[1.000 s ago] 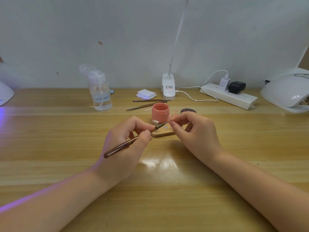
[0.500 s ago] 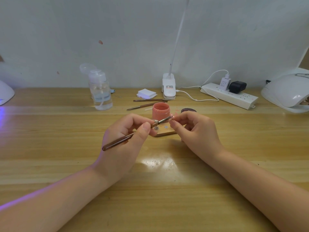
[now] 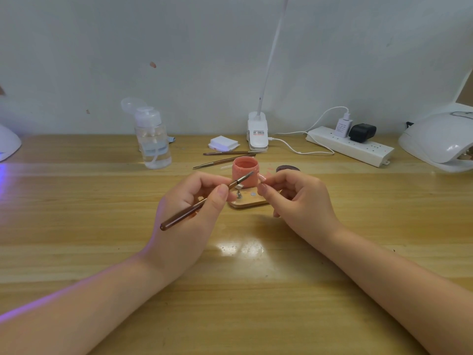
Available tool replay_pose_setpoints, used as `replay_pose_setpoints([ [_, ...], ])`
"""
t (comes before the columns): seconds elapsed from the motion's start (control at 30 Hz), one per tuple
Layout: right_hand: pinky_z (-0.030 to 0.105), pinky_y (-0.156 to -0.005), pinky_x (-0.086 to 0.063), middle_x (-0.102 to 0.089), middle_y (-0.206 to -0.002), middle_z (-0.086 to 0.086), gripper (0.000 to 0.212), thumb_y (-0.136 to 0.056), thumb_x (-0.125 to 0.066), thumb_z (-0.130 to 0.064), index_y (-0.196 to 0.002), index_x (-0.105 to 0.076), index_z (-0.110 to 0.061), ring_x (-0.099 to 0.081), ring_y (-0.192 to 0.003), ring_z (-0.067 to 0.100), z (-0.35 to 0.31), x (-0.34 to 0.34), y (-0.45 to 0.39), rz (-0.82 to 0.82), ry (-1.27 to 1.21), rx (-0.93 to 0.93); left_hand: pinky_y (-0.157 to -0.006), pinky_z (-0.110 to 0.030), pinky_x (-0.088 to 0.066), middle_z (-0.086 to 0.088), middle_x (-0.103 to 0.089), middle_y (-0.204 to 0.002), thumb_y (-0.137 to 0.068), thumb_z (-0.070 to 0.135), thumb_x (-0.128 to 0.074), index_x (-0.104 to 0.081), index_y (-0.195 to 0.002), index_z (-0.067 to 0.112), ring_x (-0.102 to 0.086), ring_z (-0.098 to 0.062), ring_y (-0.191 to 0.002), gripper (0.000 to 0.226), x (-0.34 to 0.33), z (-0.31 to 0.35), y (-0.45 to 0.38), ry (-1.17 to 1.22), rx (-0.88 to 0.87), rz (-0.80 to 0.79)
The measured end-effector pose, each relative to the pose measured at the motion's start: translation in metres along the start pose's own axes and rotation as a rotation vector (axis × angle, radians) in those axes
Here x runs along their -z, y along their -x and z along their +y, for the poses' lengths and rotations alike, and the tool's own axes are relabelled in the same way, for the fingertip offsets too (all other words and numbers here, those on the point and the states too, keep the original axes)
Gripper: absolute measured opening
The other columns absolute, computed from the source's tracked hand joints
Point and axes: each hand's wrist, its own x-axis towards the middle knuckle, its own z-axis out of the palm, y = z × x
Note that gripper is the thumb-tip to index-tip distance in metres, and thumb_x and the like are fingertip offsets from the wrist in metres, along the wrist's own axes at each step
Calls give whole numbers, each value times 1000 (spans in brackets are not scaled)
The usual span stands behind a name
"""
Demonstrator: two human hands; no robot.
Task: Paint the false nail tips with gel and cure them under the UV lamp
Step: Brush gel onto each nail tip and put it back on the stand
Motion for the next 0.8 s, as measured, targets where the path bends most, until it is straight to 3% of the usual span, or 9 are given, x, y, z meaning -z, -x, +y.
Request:
replay_pose_setpoints([
  [0.2,47,-59,-52,-68,-71,-1,4,-84,-73,-14,-86,-73,-17,-59,-59,30,-1,0,0,15,27,-4,-70,-20,-47,5,-73,-78,-85,34,-55,-66,-87,27,-66,-10,-78,13,4,0,4,-63,-71,-65],
  [0.4,42,-62,-53,-64,-67,-8,3,-85,-73,-15,-84,-72,-18,-59,-58,26,-1,0,0,43,53,-6,-74,-10,-45,14,-73,-88,-91,28,-59,-65,-97,35,-66,-1,-86,11,0,-1,2,-57,-47,-21],
  [0.63,38,-61,-52,-67,-70,-1,2,-83,-74,-16,-83,-72,-16,-58,-57,23,1,-1,0,59,85,3,-68,-20,-44,13,-71,-82,-84,37,-52,-65,-90,33,-59,-7,-76,15,3,1,4,-155,-102,-85],
  [0.8,37,-61,-51,-68,-70,0,3,-83,-74,-17,-82,-72,-17,-58,-56,23,1,-1,0,68,91,-1,-67,-11,-42,13,-71,-88,-87,37,-58,-65,-96,38,-59,-4,-77,11,1,2,4,-146,-73,-37],
])
